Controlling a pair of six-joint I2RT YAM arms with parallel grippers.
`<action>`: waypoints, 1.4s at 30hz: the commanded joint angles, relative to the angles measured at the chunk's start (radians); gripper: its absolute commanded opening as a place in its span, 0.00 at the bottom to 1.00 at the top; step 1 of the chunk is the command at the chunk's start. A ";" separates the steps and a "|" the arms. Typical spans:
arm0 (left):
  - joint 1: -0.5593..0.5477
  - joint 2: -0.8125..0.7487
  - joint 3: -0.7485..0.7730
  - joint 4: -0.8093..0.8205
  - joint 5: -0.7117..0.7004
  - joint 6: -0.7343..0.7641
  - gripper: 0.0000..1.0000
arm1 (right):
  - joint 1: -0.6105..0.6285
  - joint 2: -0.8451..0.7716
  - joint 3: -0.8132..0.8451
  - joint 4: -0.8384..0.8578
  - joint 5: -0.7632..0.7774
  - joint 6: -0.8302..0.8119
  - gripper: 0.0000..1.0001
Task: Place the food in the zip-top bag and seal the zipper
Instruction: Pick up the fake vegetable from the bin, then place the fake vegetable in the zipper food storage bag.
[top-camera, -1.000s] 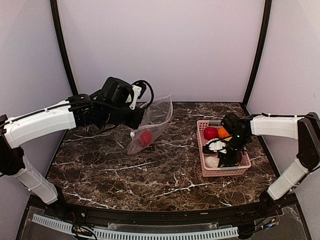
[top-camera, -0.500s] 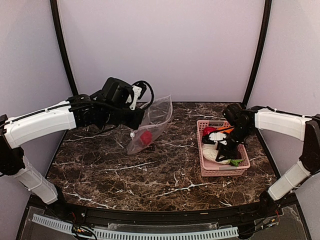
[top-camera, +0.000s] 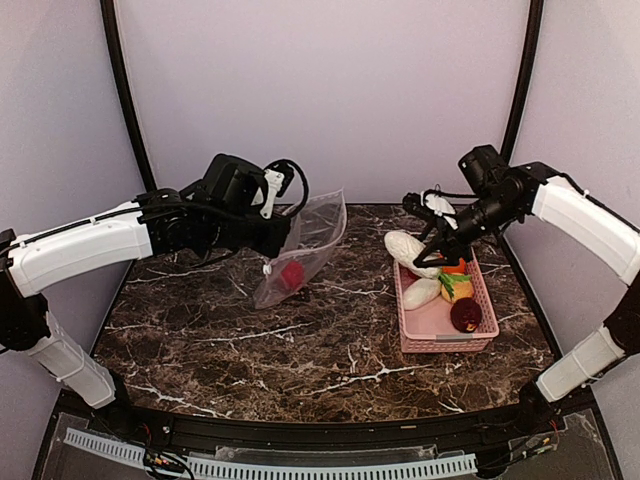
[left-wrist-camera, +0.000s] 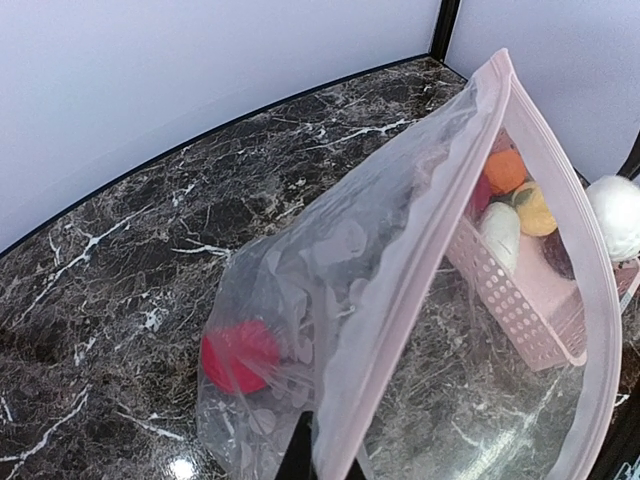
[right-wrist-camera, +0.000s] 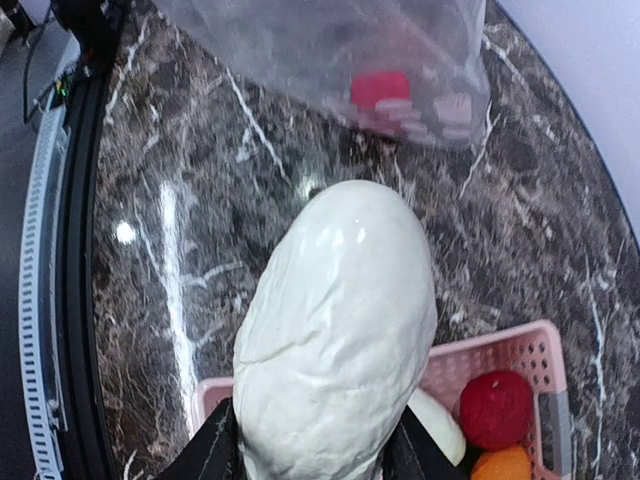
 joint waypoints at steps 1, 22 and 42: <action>0.005 0.004 -0.016 0.031 0.024 -0.020 0.01 | 0.004 -0.021 0.138 0.022 -0.230 0.104 0.20; 0.006 0.032 0.036 0.117 0.109 -0.145 0.01 | 0.110 0.124 0.342 0.746 -0.435 0.857 0.00; 0.006 0.013 0.039 0.194 0.146 -0.265 0.01 | 0.195 0.300 0.339 1.045 -0.245 1.035 0.00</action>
